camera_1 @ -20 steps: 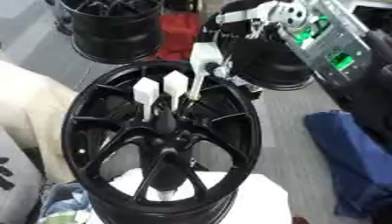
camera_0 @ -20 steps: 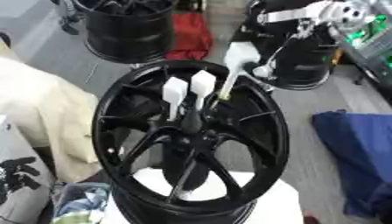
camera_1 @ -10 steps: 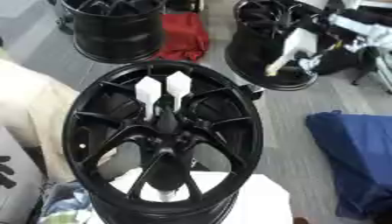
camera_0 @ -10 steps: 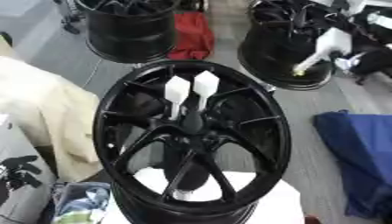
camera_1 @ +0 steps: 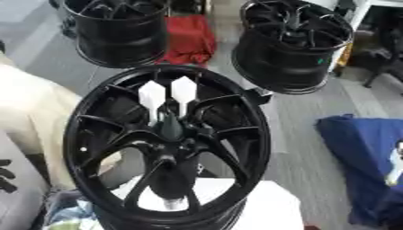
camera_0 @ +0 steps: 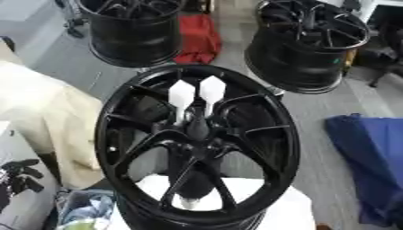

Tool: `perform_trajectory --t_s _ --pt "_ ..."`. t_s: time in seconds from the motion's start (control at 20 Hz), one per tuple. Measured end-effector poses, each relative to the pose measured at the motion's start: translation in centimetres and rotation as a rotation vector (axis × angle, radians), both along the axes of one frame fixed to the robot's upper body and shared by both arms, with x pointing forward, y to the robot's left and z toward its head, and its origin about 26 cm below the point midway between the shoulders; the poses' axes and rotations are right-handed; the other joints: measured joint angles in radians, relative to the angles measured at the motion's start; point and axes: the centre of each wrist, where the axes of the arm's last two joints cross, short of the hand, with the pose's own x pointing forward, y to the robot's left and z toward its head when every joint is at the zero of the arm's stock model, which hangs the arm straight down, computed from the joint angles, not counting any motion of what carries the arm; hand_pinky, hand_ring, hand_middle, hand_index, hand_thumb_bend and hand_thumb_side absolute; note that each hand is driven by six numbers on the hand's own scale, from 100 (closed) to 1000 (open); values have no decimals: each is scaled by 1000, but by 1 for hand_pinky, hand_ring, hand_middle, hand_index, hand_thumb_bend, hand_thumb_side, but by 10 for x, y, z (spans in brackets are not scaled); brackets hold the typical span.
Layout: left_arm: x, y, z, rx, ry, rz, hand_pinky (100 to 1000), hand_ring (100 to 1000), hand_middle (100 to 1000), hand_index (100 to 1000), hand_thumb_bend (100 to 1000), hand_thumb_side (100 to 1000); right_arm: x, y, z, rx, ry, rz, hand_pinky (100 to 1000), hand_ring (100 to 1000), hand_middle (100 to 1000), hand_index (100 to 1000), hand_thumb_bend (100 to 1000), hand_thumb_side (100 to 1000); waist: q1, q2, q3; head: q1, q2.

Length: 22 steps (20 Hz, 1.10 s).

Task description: Pull the pin out of the wheel hub.

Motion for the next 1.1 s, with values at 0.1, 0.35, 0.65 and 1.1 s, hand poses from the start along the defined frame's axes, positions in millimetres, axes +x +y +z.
perform_trajectory --t_s 0.1,0.35,0.65,1.1 --pt "0 0 0 0 -1 0 652 492 574 829 100 913 7 13 2 -39 -91 -41 779 798 860 931 290 455 0 1 2 -3 0" --pt "3 -1 1 -1 -5 -4 652 492 574 828 100 912 32 76 16 -43 -313 36 747 753 811 907 258 435 2 2 8 -9 0" --pt "4 -2 1 -4 -7 -8 652 492 573 826 100 912 38 156 -2 92 -450 185 706 706 772 888 229 417 9 8 15 -18 0" --pt "7 -6 0 -13 -13 -14 651 491 572 824 100 910 17 206 -61 283 -457 257 678 674 745 873 216 409 17 19 15 -26 -7"
